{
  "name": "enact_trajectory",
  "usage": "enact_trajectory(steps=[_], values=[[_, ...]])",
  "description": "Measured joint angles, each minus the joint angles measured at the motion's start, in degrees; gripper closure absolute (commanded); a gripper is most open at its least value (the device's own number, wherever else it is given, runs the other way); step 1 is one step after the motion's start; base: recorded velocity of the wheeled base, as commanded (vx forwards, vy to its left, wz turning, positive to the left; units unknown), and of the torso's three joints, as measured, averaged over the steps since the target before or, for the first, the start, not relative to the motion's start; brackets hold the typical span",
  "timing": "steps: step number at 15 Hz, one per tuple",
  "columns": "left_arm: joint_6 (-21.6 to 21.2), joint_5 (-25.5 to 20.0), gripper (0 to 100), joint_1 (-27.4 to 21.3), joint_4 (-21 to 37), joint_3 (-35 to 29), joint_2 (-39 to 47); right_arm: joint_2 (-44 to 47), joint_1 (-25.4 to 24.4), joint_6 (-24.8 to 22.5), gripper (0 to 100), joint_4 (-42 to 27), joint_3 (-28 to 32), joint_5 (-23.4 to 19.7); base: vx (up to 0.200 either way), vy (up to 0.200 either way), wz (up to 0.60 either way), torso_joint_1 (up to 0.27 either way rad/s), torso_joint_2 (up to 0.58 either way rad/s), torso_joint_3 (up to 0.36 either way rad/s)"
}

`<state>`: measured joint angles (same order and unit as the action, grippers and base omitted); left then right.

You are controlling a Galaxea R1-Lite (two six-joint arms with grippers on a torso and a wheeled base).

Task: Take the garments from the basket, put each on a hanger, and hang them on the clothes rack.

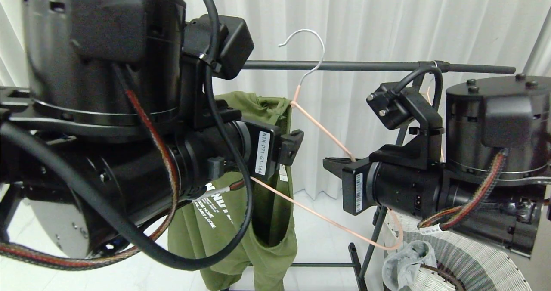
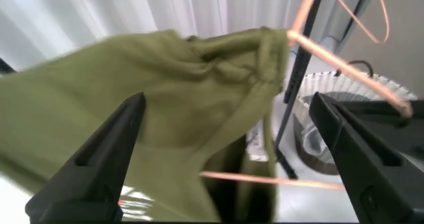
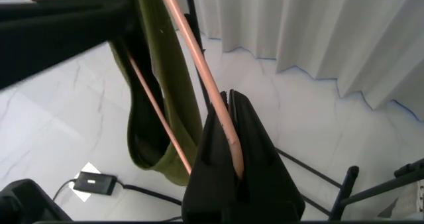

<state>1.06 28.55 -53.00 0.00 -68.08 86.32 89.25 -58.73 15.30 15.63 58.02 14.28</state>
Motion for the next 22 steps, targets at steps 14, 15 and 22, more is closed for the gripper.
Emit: enact_trajectory(steps=[14,15,22], values=[[-28.9,-21.2,0,10.0,-4.1,10.9,-10.0,-13.9,5.4,-14.1,100,0.2,-14.4,-6.8,0.0,0.0,0.0,0.0,0.0,0.0],[-29.3,-21.5,0,10.1,-4.4,10.1,-8.9,-14.0,5.4,-15.2,100,0.2,-14.5,-7.4,0.0,0.0,0.0,0.0,0.0,0.0],[-32.7,-21.9,0,10.4,-4.9,7.9,-3.1,-14.0,5.1,-18.3,100,0.2,-13.0,-10.8,0.0,0.0,0.0,0.0,0.0,0.0]])
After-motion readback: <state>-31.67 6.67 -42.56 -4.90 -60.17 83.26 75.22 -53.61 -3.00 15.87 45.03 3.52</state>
